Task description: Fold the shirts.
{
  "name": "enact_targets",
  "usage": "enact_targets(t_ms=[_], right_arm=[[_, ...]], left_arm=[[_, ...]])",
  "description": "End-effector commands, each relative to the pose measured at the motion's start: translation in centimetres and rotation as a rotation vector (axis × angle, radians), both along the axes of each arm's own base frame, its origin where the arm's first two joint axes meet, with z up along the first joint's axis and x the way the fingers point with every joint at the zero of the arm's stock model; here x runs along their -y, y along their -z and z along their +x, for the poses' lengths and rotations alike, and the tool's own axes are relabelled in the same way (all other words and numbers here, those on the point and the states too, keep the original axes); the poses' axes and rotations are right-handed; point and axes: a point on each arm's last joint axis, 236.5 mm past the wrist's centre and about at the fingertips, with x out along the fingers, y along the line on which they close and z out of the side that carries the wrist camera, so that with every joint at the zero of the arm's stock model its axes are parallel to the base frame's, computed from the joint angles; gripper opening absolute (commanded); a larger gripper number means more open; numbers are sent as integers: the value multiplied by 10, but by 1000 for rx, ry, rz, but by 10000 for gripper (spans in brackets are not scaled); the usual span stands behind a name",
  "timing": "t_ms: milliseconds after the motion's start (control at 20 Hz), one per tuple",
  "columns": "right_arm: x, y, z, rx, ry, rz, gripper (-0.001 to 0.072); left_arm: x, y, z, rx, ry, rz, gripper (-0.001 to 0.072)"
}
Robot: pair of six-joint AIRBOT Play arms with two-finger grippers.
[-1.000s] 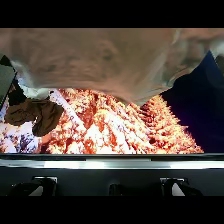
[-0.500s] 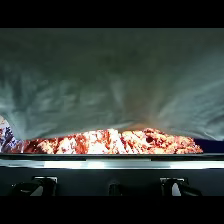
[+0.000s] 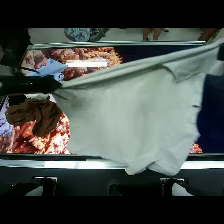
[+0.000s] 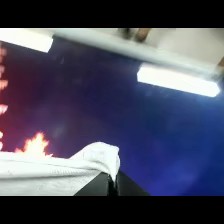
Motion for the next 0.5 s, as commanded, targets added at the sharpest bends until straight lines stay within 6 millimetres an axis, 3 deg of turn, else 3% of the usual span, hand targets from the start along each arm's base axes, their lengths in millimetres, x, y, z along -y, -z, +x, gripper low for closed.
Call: enact_targets(t_ms=[0,150,250,350,450], right_arm=[[16,152,77,-224,33,204,43],[4,224,110,-279,92,456,43],[-12,259,118,-333,82,540,43],[-28,286,116,-401,58,544,43],[-40,293,115,-431,38,527,44]], left_arm=[[-1,107,50,-130,-78,-36,40],[14,141,90,-163,-99,-125,40],[22,164,103,-202,-97,-156,41],[24,181,104,-238,-101,-168,41],[26,185,97,-272,-86,-168,46]])
